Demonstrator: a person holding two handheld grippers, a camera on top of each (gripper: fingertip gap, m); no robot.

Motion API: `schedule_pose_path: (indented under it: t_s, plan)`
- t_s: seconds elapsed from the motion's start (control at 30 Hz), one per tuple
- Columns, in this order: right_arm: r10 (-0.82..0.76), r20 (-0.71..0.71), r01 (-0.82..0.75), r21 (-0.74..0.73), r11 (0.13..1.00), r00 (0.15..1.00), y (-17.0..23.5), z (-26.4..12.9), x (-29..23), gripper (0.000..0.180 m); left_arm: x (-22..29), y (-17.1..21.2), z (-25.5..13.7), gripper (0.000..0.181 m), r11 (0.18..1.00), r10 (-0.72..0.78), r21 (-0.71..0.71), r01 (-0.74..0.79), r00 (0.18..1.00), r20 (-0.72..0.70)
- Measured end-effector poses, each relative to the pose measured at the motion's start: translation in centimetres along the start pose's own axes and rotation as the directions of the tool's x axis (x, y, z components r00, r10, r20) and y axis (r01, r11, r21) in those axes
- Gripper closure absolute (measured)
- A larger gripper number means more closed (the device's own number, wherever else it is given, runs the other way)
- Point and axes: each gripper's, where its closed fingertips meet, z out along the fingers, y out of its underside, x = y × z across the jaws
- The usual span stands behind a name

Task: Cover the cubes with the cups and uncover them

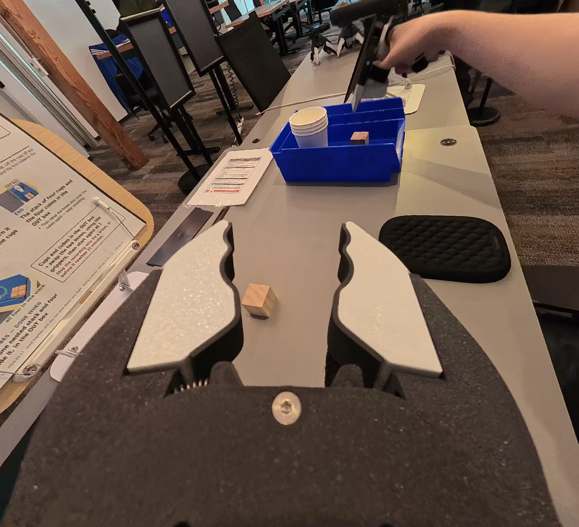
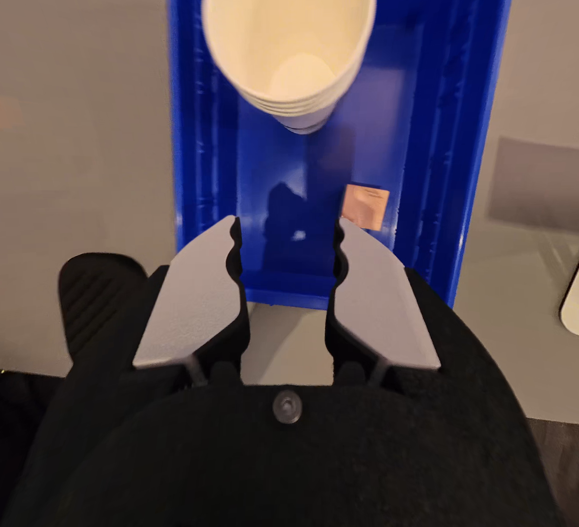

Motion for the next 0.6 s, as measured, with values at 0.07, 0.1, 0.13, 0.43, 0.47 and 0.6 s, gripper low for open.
schedule_pose_path:
  t_s: [0.07, 0.1, 0.13, 0.43, 0.47, 0.6]
  plan:
    - [-0.056, 0.018, 0.055, 0.036, 0.998, 0.998, -0.9, -1.6, -2.3, 0.123, 0.1, -0.1, -0.1, 0.117, 1.0, 0.006, 0.003, -0.006, 1.0, 0.0]
    - [-0.091, 0.023, 0.09, 0.052, 0.995, 0.996, -1.3, -2.3, -3.7, 0.124, 0.2, -0.1, -0.2, 0.117, 1.0, 0.01, 0.003, -0.01, 1.0, 0.0]
    - [-0.133, 0.027, 0.131, 0.066, 0.989, 0.991, -1.7, -2.9, -5.2, 0.123, 0.2, -0.2, -0.2, 0.117, 1.0, 0.016, 0.003, -0.016, 1.0, 0.001]
    - [-0.579, 0.109, 0.567, 0.126, 0.814, 0.808, -3.8, -1.8, -22.6, 0.123, -3.0, 0.1, -2.7, 0.117, 1.0, 0.013, 0.014, -0.014, 0.994, 0.106]
    - [-0.651, 0.111, 0.638, 0.135, 0.758, 0.751, -3.9, -1.1, -24.6, 0.126, -3.3, 0.0, -3.1, 0.117, 1.0, 0.001, 0.025, -0.004, 0.994, 0.109]
    - [-0.884, 0.187, 0.863, 0.206, 0.462, 0.428, -2.8, 2.5, -32.9, 0.131, -4.0, -0.2, -4.0, 0.117, 0.998, -0.038, 0.057, 0.032, 0.993, 0.108]
